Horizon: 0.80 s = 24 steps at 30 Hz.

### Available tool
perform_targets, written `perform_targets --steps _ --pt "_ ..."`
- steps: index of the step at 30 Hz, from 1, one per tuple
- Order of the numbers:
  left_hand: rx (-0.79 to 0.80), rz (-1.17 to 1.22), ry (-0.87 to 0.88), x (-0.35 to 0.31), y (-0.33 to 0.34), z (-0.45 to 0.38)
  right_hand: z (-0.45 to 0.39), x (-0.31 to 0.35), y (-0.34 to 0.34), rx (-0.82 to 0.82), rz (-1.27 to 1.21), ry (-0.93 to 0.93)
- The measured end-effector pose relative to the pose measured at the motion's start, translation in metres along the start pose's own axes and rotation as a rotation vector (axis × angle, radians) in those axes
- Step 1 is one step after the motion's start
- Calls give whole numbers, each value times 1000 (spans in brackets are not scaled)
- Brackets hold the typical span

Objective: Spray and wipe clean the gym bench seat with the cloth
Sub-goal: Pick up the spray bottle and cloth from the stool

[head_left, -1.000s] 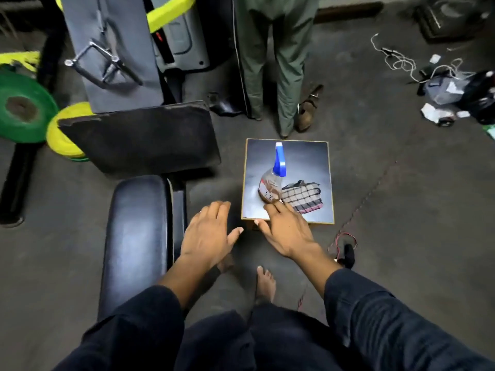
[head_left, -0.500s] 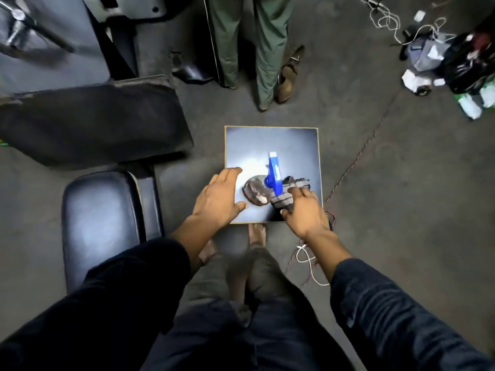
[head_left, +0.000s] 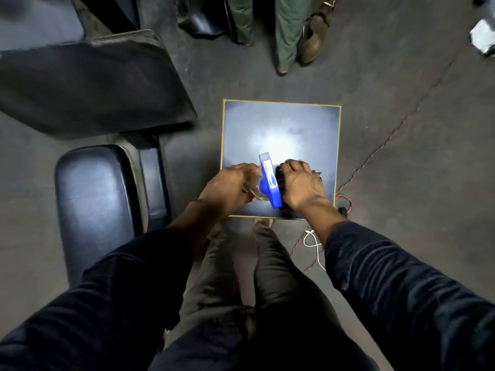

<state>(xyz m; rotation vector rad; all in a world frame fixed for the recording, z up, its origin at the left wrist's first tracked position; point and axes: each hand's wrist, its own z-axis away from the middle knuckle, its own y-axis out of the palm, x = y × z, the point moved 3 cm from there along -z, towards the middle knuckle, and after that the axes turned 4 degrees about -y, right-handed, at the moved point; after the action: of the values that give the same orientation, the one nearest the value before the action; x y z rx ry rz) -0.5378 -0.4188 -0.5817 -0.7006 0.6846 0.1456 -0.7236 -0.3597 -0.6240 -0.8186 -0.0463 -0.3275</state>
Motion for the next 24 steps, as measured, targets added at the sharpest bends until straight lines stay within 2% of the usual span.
perform_targets --steps 4,13,17,20,24 --pt "-21 47 -187 12 5 6 -12 2 6 19 96 -32" --pt "-133 142 -196 24 11 24 -21 9 7 58 291 -28" --pt "-214 158 -216 31 13 45 -14 18 10 102 409 -80" --pt "-306 200 -287 47 16 72 -3 37 13 128 430 -148" --pt "-497 404 -355 78 18 124 15 84 15 114 321 -282"
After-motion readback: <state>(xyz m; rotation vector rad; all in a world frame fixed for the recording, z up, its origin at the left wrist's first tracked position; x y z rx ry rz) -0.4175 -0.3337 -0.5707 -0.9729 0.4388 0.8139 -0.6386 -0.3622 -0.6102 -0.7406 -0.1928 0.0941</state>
